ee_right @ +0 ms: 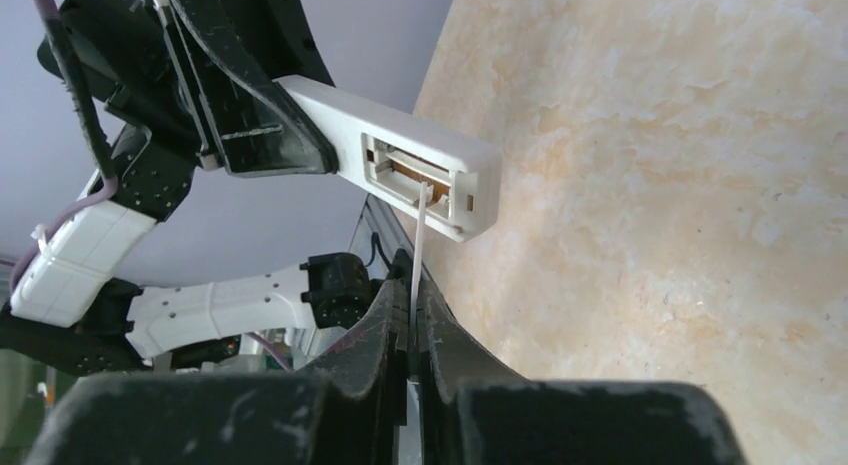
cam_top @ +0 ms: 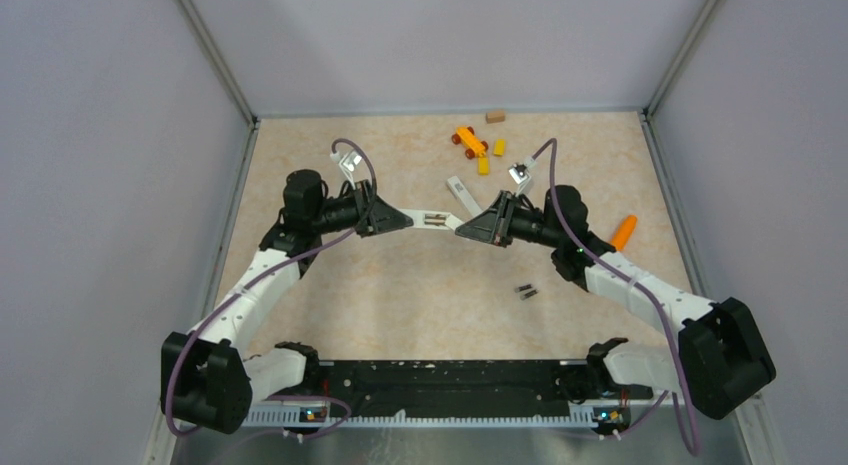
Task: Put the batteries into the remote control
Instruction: Remove the battery cover from the remote control, then place the battery cover at the center of the board.
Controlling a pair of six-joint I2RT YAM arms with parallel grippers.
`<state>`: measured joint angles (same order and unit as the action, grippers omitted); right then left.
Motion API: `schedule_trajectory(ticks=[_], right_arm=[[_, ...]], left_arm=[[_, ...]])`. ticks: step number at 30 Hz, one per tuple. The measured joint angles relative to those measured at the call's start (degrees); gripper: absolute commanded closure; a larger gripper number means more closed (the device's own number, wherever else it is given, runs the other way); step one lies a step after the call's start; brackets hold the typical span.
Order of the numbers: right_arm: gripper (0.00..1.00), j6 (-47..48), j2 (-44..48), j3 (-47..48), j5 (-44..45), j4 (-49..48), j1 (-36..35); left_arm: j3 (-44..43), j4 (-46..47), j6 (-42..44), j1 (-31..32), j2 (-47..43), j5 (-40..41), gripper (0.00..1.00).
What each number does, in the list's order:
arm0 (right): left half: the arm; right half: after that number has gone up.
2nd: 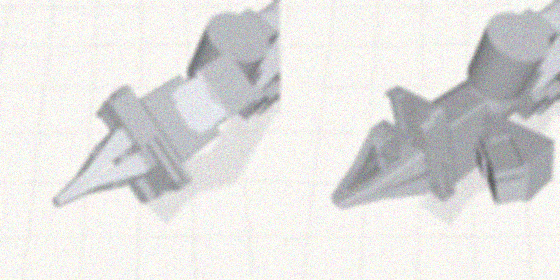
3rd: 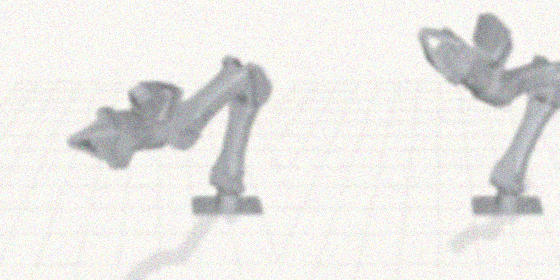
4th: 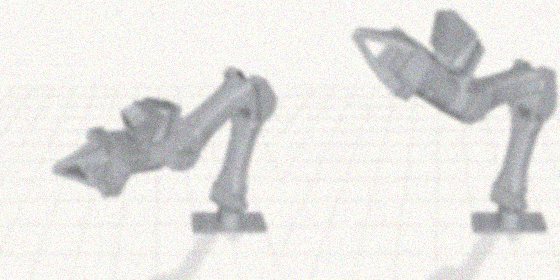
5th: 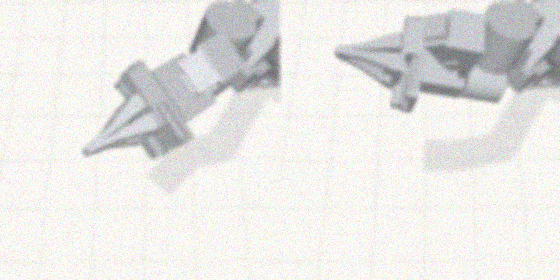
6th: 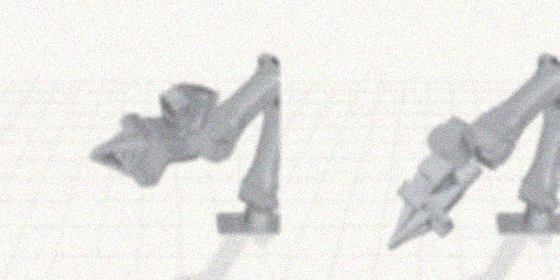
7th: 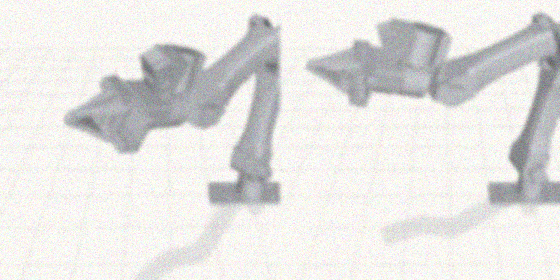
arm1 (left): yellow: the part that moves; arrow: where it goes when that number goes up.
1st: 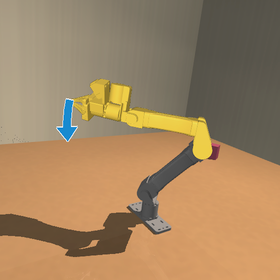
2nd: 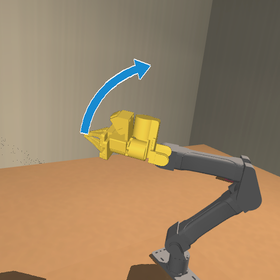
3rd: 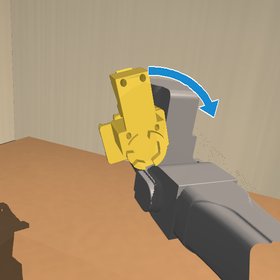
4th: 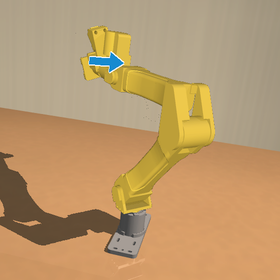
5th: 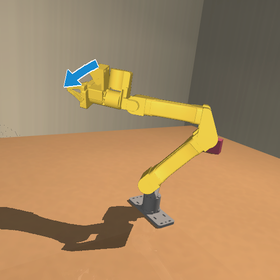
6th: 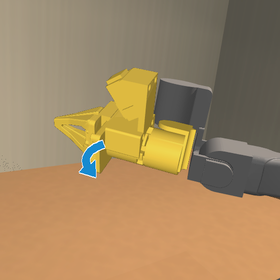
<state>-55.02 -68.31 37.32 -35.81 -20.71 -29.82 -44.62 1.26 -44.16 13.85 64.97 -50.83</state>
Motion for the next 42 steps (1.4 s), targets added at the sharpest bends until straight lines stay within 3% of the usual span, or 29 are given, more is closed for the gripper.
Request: schedule_trajectory(ticks=[8, 14, 21, 27, 36, 42], right_arm=[[1.0, 4.66, -4.13, 0.35, 2.01, 5.05, 0.0], [0.99, 11.65, -14.82, 2.19, 5.07, 13.05, 0.02], [0.76, 15.04, -22.8, 4.33, 6.29, 16.31, 0.02], [0.36, 16.28, -23.26, 4.96, 9.94, 19.1, 0.07], [0.31, 20.94, -15.96, 5.07, 15.13, 25.05, 0.09], [0.27, 23.98, -5.31, 3.06, -0.92, 13.66, 0.09]], left_arm=[[-1.79, -13.27, 9.29, 0.0, 0.07, 10.93, 1.0], [-1.9, -19.23, 12.83, 0.0, 0.57, 14.71, 1.0], [-1.9, -19.54, 14.25, 0.0, 0.59, 13.7, 1.0], [-1.9, -19.47, 14.53, 0.0, 1.75, 11.37, 1.0], [-1.9, -19.34, 15.72, 0.59, 2.05, 7.48, 1.0], [-2.14, -19.54, 17.81, 4.9, 2.05, 4.07, 1.0]])
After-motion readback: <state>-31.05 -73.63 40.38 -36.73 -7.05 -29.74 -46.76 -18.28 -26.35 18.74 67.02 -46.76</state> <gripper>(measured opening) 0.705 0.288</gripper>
